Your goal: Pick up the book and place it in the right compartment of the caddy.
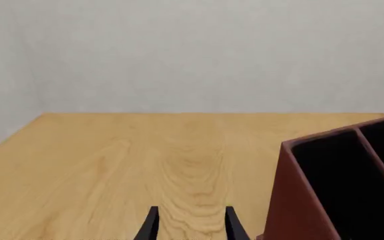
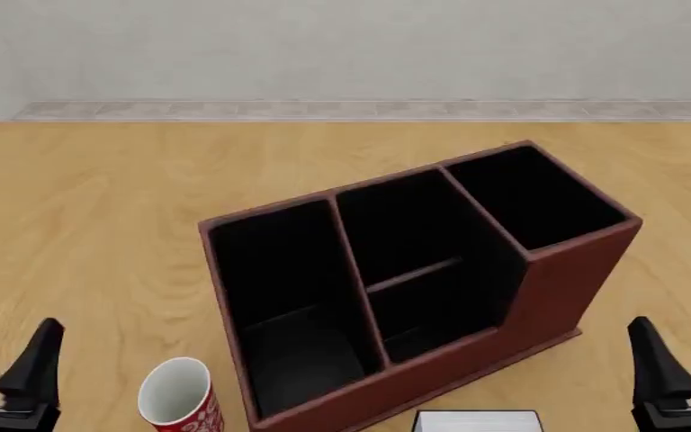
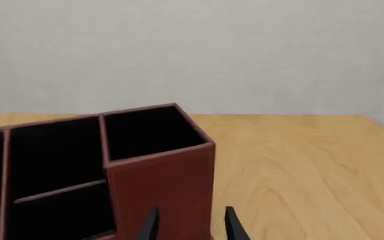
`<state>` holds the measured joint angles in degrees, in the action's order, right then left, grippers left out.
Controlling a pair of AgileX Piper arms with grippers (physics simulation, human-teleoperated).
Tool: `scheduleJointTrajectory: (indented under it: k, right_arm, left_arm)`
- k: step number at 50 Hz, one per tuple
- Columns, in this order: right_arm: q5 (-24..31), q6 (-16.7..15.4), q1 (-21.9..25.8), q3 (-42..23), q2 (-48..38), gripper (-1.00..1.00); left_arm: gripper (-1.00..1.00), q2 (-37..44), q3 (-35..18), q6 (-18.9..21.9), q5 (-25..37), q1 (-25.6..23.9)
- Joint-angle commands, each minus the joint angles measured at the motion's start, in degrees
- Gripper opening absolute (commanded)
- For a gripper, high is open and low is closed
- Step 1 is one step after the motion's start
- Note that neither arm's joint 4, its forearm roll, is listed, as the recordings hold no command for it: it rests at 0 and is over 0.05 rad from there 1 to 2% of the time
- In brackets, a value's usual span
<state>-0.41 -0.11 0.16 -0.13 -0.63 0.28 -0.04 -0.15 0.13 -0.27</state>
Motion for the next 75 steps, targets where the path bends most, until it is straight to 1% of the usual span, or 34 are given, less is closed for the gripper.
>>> scheduleJointTrajectory:
  k: [1,4,5,9,10,14,20,21,22,24,26,29,31,32,41,42,43,44,46,50,52,53,55,60,61,65,66,67,68,69,70,71,72,75]
  right_arm:
    - [-3.5,-1.3,1.3,-0.7,-4.8,1.00]
    - [-4.9,-2.1,1.7,-1.3,-7.2,1.00]
    - [-4.4,-2.0,1.9,-1.9,-7.0,1.00]
    - [-2.3,-2.6,2.6,-4.6,-7.1,1.00]
    - [-2.1,-2.7,2.9,-4.9,-7.5,1.00]
    - [-1.2,-3.2,3.2,-6.3,-8.8,1.00]
    - [2.3,-4.5,4.6,-8.9,-9.5,1.00]
    - [4.2,-4.8,6.3,-10.6,-10.8,1.00]
    - [4.2,-4.8,6.3,-10.6,-10.8,1.00]
    - [6.6,-5.7,8.0,-13.0,-11.7,1.00]
    - [9.1,-5.4,9.5,-15.3,-13.7,1.00]
    - [13.0,-6.8,13.1,-18.9,-16.5,1.00]
    - [15.8,-7.2,13.8,-21.5,-17.7,1.00]
    - [15.9,-7.2,13.8,-21.5,-17.7,1.00]
    - [25.5,-8.7,16.6,-28.7,-20.6,1.00]
    - [25.5,-8.7,16.6,-28.7,-20.6,1.00]
    - [26.5,-10.0,16.4,-29.1,-21.0,1.00]
    - [27.5,-10.2,16.1,-29.9,-20.7,1.00]
    - [29.1,-10.4,16.9,-30.7,-21.7,1.00]
    - [32.4,-12.2,18.9,-31.9,-24.5,1.00]
    - [33.0,-12.0,19.1,-32.4,-25.0,1.00]
    - [33.7,-11.1,20.1,-33.2,-25.4,1.00]
    - [34.5,-11.9,22.0,-33.1,-27.2,1.00]
    - [36.0,-12.7,24.0,-34.9,-29.6,1.00]
    - [36.4,-12.3,25.6,-35.1,-30.2,1.00]
    - [38.1,-11.9,28.0,-35.5,-31.8,1.00]
    - [38.7,-11.9,29.8,-35.5,-32.7,1.00]
    - [39.6,-11.5,29.8,-35.9,-33.4,1.00]
    - [40.3,-12.3,29.7,-36.5,-33.7,1.00]
    - [41.1,-11.8,30.9,-37.2,-34.1,1.00]
    - [42.0,-10.6,33.6,-37.6,-34.5,1.00]
    - [42.7,-9.7,33.5,-37.4,-35.0,1.00]
    - [43.2,-11.5,33.1,-36.9,-35.2,1.00]
    - [43.6,-11.6,33.7,-36.5,-35.5,1.00]
  left_arm:
    - [1.00,0.3,0.0,1.0,1.2,-0.4]
    - [1.00,0.3,0.0,1.3,1.4,-0.2]
    - [1.00,-0.2,-0.1,2.3,0.7,0.2]
    - [1.00,0.0,-0.2,1.6,1.1,0.4]
    - [1.00,0.0,-0.1,2.5,1.2,0.3]
    - [1.00,0.0,-0.6,2.6,1.8,0.0]
    - [1.00,-0.2,-1.1,3.9,2.6,-0.5]
    - [1.00,0.1,-1.4,3.8,2.8,-0.3]
    - [1.00,-0.2,-1.4,3.8,3.1,-0.3]
    - [1.00,0.0,-1.7,4.3,2.9,0.2]
    - [1.00,0.0,-1.9,4.3,3.3,0.2]
    - [1.00,0.0,-2.1,5.0,3.4,0.6]
    - [1.00,0.1,-2.0,6.6,3.0,1.6]
    - [1.00,0.1,-2.0,6.6,3.0,1.6]
    - [1.00,-0.1,-3.1,6.2,4.1,1.3]
    - [1.00,-0.1,-3.1,6.2,4.1,1.3]
    - [1.00,0.0,-3.0,6.3,4.1,1.4]
    - [1.00,0.0,-2.9,6.1,4.1,1.5]
    - [1.00,0.0,-2.9,6.1,4.1,1.7]
    - [1.00,-0.1,-3.3,6.2,4.3,1.8]
    - [1.00,-0.1,-3.3,6.2,4.3,1.8]
    - [1.00,-0.1,-3.3,6.3,4.4,1.9]
    - [1.00,-0.1,-3.4,6.3,4.4,2.0]
    - [1.00,-0.1,-2.7,7.1,4.1,2.1]
    - [1.00,-0.2,-2.7,7.1,4.1,2.1]
    - [1.00,-0.1,-2.3,7.1,3.8,2.3]
    - [1.00,-0.1,-2.2,7.1,3.7,2.3]
    - [1.00,-0.1,-2.0,7.1,3.6,2.4]
    - [1.00,-0.1,-1.9,7.2,3.5,2.4]
    - [1.00,-0.1,-1.9,7.0,3.5,2.4]
    - [1.00,-0.1,-1.9,6.9,3.5,2.4]
    - [1.00,-0.1,-1.9,6.9,3.5,2.3]
    - [1.00,-0.1,-1.8,6.8,3.4,2.4]
    - [1.00,-0.2,-1.5,6.7,3.1,2.5]
